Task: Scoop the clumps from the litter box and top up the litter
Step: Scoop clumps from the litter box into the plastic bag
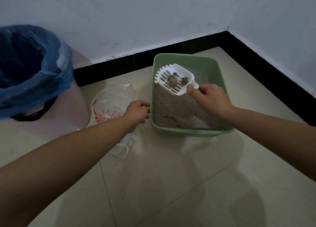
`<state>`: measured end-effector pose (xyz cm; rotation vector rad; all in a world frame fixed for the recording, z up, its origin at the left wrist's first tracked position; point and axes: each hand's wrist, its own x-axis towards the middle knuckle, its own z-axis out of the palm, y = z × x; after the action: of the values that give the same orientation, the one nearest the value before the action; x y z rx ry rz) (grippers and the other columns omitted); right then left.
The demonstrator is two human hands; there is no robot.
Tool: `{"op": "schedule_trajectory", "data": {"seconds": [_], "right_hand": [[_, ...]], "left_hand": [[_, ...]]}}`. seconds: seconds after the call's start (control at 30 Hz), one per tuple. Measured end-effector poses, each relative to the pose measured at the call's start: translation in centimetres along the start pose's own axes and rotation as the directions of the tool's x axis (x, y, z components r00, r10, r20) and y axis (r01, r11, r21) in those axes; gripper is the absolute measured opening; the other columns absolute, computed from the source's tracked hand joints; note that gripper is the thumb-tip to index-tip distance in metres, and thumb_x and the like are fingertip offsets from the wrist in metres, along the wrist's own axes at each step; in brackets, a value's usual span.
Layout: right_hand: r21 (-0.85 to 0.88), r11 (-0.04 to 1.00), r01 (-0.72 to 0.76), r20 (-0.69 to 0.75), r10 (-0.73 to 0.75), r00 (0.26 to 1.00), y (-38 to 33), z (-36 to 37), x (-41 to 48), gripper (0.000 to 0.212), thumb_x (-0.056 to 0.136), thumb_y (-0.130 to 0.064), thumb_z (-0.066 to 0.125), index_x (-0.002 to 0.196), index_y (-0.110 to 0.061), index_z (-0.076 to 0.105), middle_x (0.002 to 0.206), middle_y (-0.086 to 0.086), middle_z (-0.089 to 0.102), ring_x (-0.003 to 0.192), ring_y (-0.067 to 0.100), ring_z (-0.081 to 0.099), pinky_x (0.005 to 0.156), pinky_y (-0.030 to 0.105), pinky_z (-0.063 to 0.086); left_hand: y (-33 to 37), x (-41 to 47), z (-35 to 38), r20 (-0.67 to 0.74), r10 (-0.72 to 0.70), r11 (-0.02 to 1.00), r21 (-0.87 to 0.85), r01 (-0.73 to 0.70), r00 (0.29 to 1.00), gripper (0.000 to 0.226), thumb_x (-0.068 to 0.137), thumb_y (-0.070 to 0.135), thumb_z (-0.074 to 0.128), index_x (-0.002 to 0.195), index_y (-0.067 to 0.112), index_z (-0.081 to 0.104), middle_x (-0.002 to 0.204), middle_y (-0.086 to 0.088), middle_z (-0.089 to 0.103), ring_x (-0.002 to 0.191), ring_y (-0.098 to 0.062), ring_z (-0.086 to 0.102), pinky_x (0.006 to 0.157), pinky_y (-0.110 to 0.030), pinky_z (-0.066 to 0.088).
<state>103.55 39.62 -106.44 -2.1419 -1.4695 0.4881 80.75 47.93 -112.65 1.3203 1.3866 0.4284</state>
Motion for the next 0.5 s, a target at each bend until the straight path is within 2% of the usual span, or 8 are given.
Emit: {"op": "schedule_trajectory", "data": {"seconds": [0.1, 0.2, 0.27, 0.33, 0.4, 0.5], "right_hand": [[-0.034, 0.999, 0.037, 0.012, -0.036, 0.999, -0.3, 0.3, 0.3, 0.048, 0.093, -0.065, 0.045, 0.083, -0.024, 0.067, 0.056, -0.003, 0.05, 0.046, 0.012, 0.042, 0.051, 0.026, 0.036], [-0.042, 0.996, 0.083, 0.019, -0.082, 0.996, -1.0, 1.0, 0.5, 0.053, 0.092, -0.067, 0.045, 0.082, -0.02, 0.067, 0.054, -0.003, 0.05, 0.045, 0.012, 0.041, 0.052, 0.027, 0.038], [-0.04, 0.994, 0.106, 0.025, -0.105, 0.994, -1.8, 1.5, 0.6, 0.053, 0.092, -0.066, 0.045, 0.08, -0.019, 0.067, 0.053, -0.004, 0.049, 0.043, 0.011, 0.04, 0.052, 0.027, 0.038], [-0.047, 0.99, 0.136, 0.028, -0.135, 0.99, -2.8, 1.8, 0.6, 0.052, 0.093, -0.065, 0.045, 0.075, -0.02, 0.065, 0.052, -0.005, 0.047, 0.042, 0.011, 0.039, 0.051, 0.025, 0.037], [-0.073, 0.983, 0.17, 0.04, -0.167, 0.985, -3.9, 2.3, 0.7, 0.053, 0.094, -0.064, 0.045, 0.072, -0.019, 0.063, 0.052, -0.004, 0.046, 0.044, 0.011, 0.039, 0.051, 0.024, 0.036], [-0.078, 0.975, 0.207, 0.051, -0.204, 0.978, -5.3, 3.0, 0.7, 0.055, 0.094, -0.062, 0.046, 0.074, -0.015, 0.064, 0.052, -0.003, 0.045, 0.045, 0.013, 0.039, 0.051, 0.024, 0.032]], "left_hand": [[-0.4, 0.0, -1.0, -0.056, 0.05, 0.995, 0.091, -0.045, 0.997, 0.027, 0.091, 0.006, 0.049, 0.113, 0.016, 0.063, 0.108, -0.005, 0.064, 0.088, -0.019, 0.059, 0.066, -0.025, 0.046], [-1.4, -0.1, -3.2, -0.198, 0.126, 0.94, 0.338, -0.053, 0.972, 0.03, 0.09, 0.014, 0.05, 0.118, 0.016, 0.061, 0.112, 0.001, 0.06, 0.103, -0.021, 0.057, 0.084, -0.028, 0.045], [-2.3, -0.2, -4.9, -0.291, 0.159, 0.879, 0.477, -0.001, 0.943, 0.036, 0.087, 0.022, 0.054, 0.122, 0.016, 0.058, 0.121, -0.007, 0.058, 0.109, -0.028, 0.056, 0.092, -0.036, 0.048], [-3.4, -0.7, -6.5, -0.364, 0.174, 0.803, 0.59, 0.082, 0.915, 0.047, 0.084, 0.029, 0.058, 0.128, 0.015, 0.053, 0.13, -0.014, 0.049, 0.121, -0.033, 0.046, 0.099, -0.042, 0.043], [-4.6, -1.5, -7.7, -0.415, 0.118, 0.773, 0.608, 0.178, 0.902, 0.062, 0.081, 0.039, 0.064, 0.134, 0.012, 0.044, 0.138, -0.017, 0.04, 0.127, -0.037, 0.037, 0.104, -0.043, 0.036], [-6.3, -2.8, -8.4, -0.462, -0.014, 0.7, 0.629, 0.338, 0.887, 0.099, 0.067, 0.059, 0.074, 0.141, 0.014, 0.026, 0.142, -0.018, 0.029, 0.129, -0.037, 0.03, 0.105, -0.047, 0.027]]}}
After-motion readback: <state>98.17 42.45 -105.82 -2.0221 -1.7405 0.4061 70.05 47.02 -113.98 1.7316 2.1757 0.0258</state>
